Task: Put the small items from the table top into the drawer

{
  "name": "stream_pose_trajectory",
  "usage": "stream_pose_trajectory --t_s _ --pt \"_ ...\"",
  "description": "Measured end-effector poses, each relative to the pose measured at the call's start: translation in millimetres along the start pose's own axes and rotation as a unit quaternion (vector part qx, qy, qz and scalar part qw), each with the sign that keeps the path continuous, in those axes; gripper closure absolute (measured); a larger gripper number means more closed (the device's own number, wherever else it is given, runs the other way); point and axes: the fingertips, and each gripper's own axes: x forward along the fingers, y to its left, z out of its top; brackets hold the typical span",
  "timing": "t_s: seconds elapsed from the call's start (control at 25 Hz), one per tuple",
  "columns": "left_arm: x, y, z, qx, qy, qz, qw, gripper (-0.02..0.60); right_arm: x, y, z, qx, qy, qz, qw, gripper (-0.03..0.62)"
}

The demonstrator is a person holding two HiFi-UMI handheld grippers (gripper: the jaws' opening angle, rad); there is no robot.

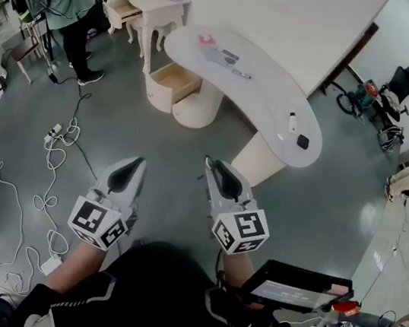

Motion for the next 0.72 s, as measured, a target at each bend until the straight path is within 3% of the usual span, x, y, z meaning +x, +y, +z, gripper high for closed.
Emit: stream_pose_trajectory --t_s 0.4,0.72 --pt "-5.8 4.1 -2.5 -0.007 0.003 -0.009 0.9999 0.581 3.8 7.8 -1.7 0.001 -0.002 0.001 1.000 0.502" --pt "-18.6 20.4 -1.2 -0.008 0.005 -0.016 0.9998 0.581 17.8 16.9 1.8 0.030 -0.017 -0.008 0.999 0.499"
